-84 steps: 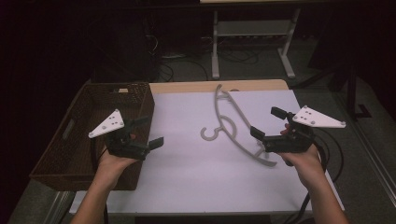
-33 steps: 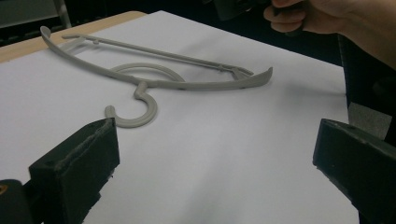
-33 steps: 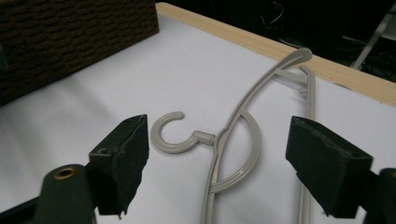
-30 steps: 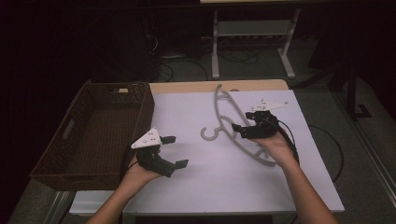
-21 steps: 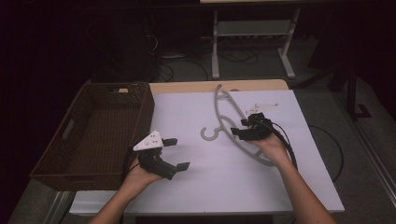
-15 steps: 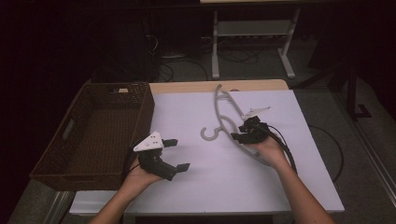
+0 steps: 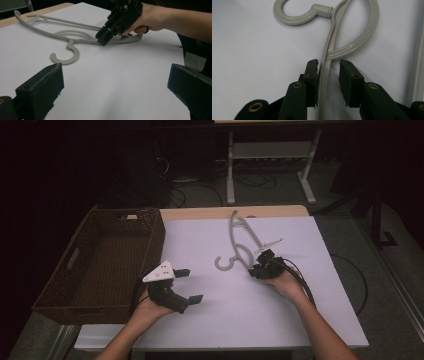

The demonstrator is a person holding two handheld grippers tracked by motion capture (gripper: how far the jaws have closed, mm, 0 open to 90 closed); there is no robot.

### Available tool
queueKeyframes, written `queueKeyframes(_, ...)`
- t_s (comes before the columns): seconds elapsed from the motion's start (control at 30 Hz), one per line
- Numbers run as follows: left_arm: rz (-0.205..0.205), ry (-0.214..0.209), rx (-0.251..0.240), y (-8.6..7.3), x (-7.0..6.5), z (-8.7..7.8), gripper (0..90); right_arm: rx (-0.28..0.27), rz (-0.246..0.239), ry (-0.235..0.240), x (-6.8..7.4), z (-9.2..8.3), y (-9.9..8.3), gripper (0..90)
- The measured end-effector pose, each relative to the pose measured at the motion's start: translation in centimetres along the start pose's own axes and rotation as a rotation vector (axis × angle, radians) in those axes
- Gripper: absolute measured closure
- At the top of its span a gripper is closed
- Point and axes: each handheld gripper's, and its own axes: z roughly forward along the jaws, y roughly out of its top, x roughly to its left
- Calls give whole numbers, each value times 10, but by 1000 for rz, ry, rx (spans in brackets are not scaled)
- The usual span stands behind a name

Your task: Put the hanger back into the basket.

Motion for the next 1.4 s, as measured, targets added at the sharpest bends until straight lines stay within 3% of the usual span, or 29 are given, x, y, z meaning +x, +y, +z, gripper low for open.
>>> queueKeyframes(0.17,-2,-2,0,0,0,1,1,6,4,19,0,1,0,736)
queueKeyframes(0.73,-3,-3,1,-1,1,0,1,22,-16,-5,-1,-1,0,804)
queueKeyframes(0.87,-5,-4,2,-1,1,1,1,24,-17,17,-4,-3,-2,807)
queueKeyframes(1.2,-13,-2,-5,-1,1,1,1,20,-98,53,7,-15,-8,807)
queueKeyframes(1.4,-18,-2,-10,-1,1,1,1,6,-188,106,21,-25,-16,807)
